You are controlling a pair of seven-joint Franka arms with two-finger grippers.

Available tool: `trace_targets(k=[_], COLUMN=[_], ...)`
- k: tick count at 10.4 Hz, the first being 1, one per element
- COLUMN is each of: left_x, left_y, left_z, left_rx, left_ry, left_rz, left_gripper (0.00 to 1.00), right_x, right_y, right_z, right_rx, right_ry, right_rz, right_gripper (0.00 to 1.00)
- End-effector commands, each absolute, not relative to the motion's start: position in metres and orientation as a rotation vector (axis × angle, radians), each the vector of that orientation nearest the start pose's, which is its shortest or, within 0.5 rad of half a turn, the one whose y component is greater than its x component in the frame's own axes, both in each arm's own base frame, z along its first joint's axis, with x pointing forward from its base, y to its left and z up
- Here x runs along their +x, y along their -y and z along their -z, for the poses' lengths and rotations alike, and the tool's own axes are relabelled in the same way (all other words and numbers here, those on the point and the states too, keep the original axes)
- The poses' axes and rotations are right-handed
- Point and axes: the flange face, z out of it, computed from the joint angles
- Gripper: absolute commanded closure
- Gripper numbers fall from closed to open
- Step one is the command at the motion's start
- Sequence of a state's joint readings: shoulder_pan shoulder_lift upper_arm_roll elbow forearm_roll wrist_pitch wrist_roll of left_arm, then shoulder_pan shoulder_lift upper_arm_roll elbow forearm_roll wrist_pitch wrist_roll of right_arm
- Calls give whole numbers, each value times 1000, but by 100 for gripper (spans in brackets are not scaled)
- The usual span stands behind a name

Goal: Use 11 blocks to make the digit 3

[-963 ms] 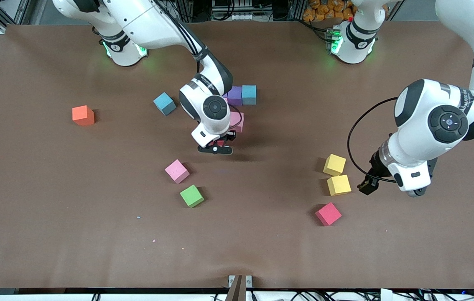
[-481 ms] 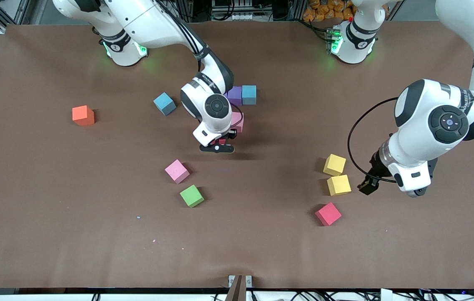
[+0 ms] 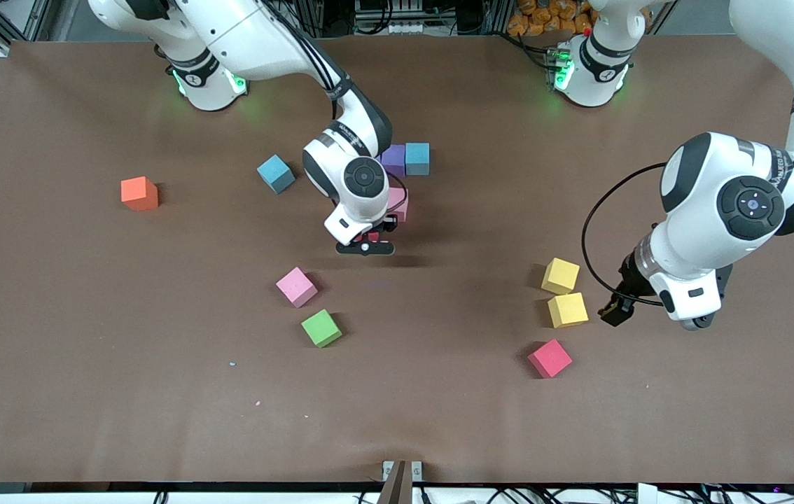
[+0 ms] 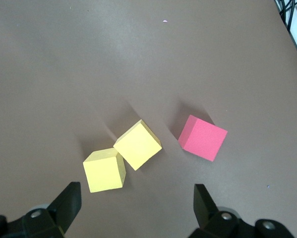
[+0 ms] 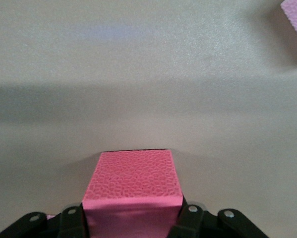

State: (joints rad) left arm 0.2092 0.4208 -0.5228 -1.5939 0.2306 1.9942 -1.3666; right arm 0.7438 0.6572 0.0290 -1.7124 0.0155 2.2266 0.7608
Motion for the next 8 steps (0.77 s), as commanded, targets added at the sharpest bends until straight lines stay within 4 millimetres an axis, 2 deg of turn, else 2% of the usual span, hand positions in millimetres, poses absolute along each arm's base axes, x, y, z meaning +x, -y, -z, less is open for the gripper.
trace_targets(k=[1,2,3,4,6,8], left_x=[654,654,653,653,650,653], left_y=[151,152,153,154,151,148], left_z=[-425,-425,-425,-426,-429,-441], left_rx=[-2799,-2805,-2810,-2813,-2817,-2835], left_ry=[1509,1500,1489,1485,1442,1432], left_rz=[10,8,7,7,-9,-51], left_gripper=[0,0,0,0,0,0], right_x=[460,456,455,455,457,460], right_y=[-462,-466,-467,-466,-465,-462], right_z=[-185,-185,-184,-184,-184,-188], right_rx=[-3234,-3234,-3236,-3238,-3238,-3242], right_ry=[37,52,61,64,59,49], right_rz=[-223,-223,-223,-220,-220,-228], right_gripper=[71,57,31,0,0,0])
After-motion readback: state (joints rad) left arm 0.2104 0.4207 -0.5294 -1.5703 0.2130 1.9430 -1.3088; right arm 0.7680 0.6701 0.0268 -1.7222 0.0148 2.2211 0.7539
